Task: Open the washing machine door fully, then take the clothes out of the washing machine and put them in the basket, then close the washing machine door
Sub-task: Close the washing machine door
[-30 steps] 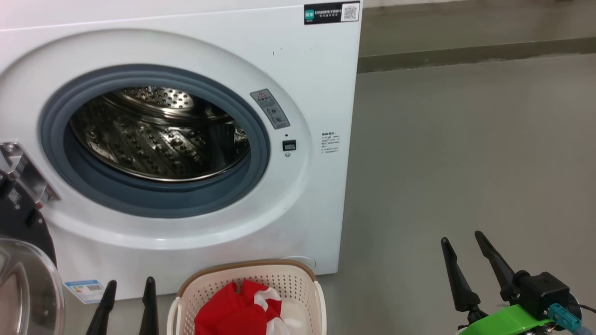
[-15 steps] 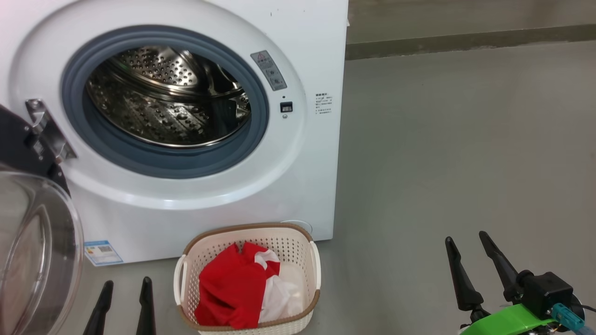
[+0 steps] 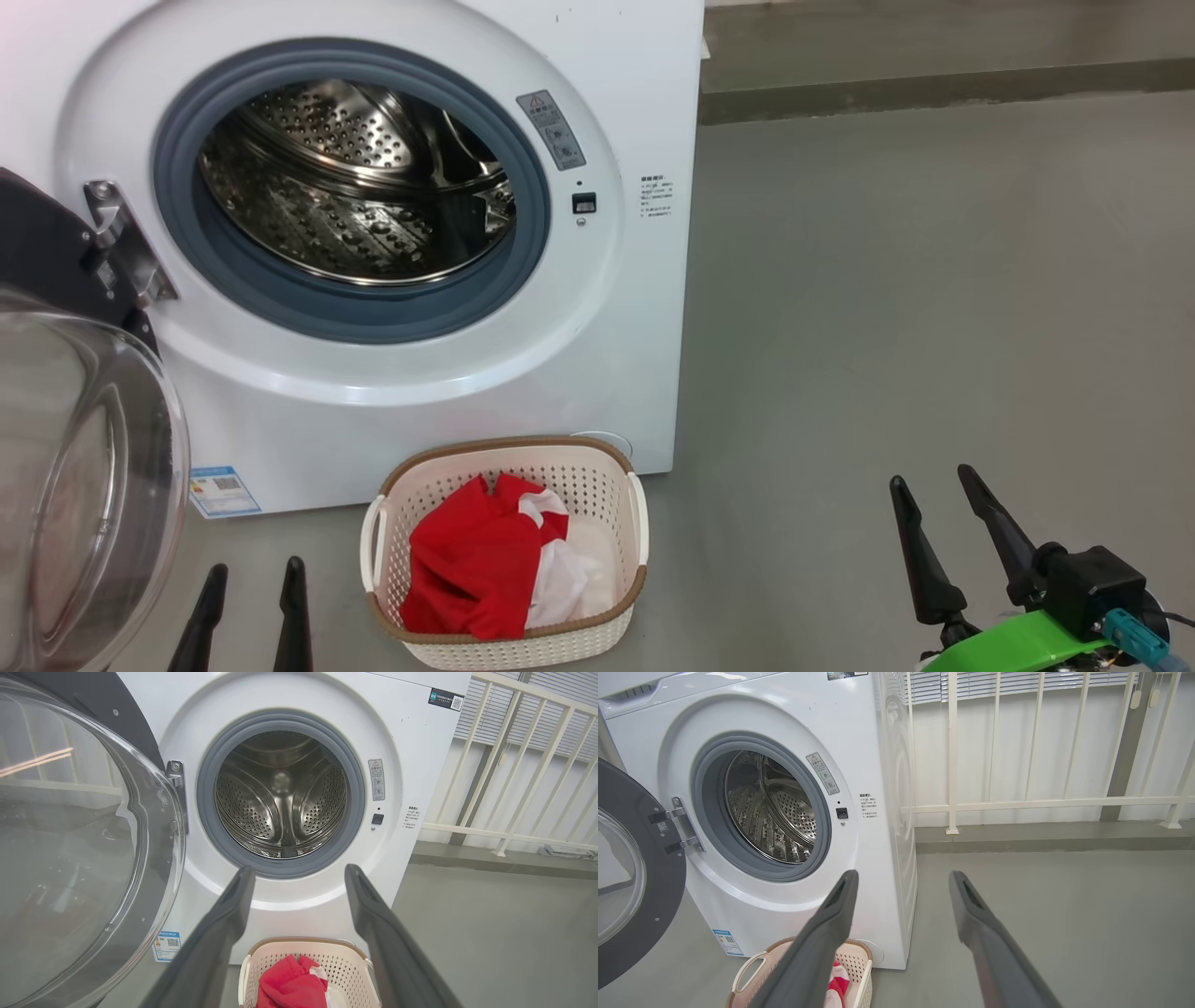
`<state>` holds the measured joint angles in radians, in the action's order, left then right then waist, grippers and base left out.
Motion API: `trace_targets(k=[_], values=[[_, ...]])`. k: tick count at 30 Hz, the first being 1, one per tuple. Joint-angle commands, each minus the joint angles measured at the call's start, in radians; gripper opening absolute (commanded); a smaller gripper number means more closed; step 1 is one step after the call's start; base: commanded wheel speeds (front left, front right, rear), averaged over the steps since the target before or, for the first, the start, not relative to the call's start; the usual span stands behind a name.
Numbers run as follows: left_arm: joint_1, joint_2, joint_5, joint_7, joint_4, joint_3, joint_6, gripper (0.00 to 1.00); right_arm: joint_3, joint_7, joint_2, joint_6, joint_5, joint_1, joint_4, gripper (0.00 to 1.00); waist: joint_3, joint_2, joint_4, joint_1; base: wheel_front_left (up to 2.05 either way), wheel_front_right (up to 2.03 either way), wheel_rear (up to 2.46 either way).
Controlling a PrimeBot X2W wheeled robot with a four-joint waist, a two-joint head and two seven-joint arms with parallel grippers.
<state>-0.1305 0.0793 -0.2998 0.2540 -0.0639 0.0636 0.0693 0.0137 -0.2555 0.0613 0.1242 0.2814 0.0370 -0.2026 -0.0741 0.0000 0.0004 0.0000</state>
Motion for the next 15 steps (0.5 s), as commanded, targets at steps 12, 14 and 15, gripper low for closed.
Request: trace_targets(k=[12,14,15], values=[[0.005,0.015,0.024,0.008,0.04,0.027,-0.021,1.0,0.041,-0.006,0.014,0.007,0.002,-0.036,0.025,1.0,-0.005,0.0,0.069,0.0,0.0,0.0,0.0],[0.002,0.02,0.024,0.008,0.042,0.032,-0.025,1.0,0.046,-0.006,0.015,0.007,0.003,-0.039,0.024,1.0,-0.006,0.0,0.089,0.0,0.0,0.0,0.0],[0.001,0.024,0.023,0.007,0.042,0.036,-0.027,1.0,0.049,-0.006,0.015,0.007,0.004,-0.041,0.023,1.0,-0.006,0.0,0.099,0.0,0.0,0.0,0.0]])
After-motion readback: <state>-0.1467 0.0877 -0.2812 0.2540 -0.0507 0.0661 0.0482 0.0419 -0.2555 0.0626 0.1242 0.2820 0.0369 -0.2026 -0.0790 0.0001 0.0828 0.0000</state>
